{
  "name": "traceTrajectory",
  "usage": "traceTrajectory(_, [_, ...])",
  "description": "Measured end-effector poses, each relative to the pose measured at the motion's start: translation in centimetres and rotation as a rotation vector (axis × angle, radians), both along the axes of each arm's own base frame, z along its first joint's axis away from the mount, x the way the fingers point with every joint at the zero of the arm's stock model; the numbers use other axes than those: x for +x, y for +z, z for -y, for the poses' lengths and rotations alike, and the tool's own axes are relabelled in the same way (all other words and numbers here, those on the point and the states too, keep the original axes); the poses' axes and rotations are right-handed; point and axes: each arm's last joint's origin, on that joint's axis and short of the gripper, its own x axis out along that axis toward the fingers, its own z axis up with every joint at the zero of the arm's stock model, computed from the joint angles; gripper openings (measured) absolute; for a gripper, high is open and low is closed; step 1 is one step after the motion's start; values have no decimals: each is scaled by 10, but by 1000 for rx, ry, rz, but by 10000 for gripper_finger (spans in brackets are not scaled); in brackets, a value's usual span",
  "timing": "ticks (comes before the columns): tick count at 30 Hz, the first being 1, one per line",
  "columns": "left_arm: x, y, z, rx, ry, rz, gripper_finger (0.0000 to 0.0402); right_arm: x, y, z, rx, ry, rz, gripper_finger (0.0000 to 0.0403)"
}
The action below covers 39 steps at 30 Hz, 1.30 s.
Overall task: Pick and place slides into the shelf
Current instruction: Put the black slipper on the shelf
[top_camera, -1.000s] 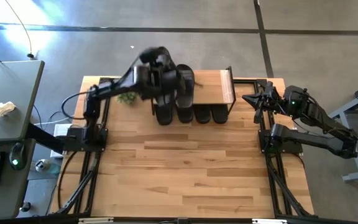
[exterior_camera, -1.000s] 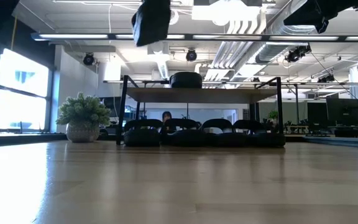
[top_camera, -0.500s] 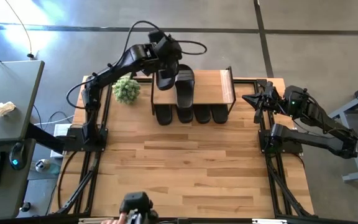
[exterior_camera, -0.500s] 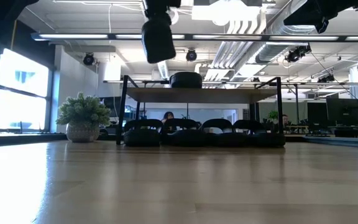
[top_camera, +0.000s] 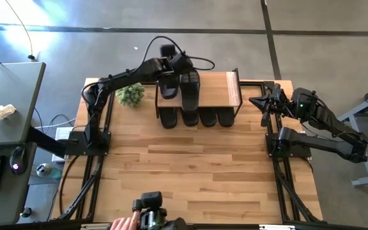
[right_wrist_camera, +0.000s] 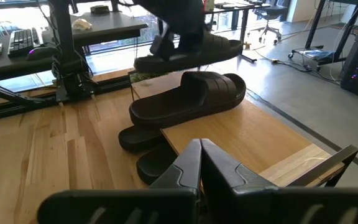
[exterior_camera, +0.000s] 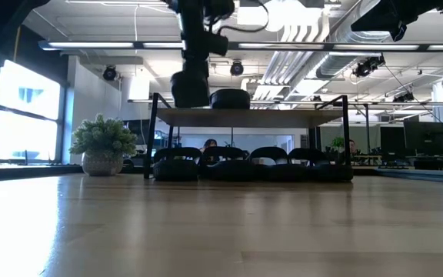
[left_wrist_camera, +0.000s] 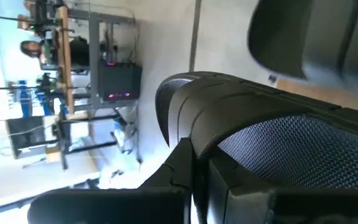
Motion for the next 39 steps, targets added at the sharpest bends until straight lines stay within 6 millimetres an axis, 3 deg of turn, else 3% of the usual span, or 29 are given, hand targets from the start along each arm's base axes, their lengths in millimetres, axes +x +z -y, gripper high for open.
traceTrajectory(4, [2, -19, 2, -1, -7, -79, 0, 0, 0, 0, 0, 0, 0, 0])
traceTrajectory(8, [6, -26, 9, -1, -25, -103, 0, 0, 0, 0, 0, 0, 0, 0])
traceTrajectory(20, [19, -34, 25, -30, -71, -60, 0, 0, 0, 0, 0, 0, 0, 0])
traceTrajectory(39, [18, -44, 38, -81, -26, -88, 0, 0, 0, 0, 0, 0, 0, 0])
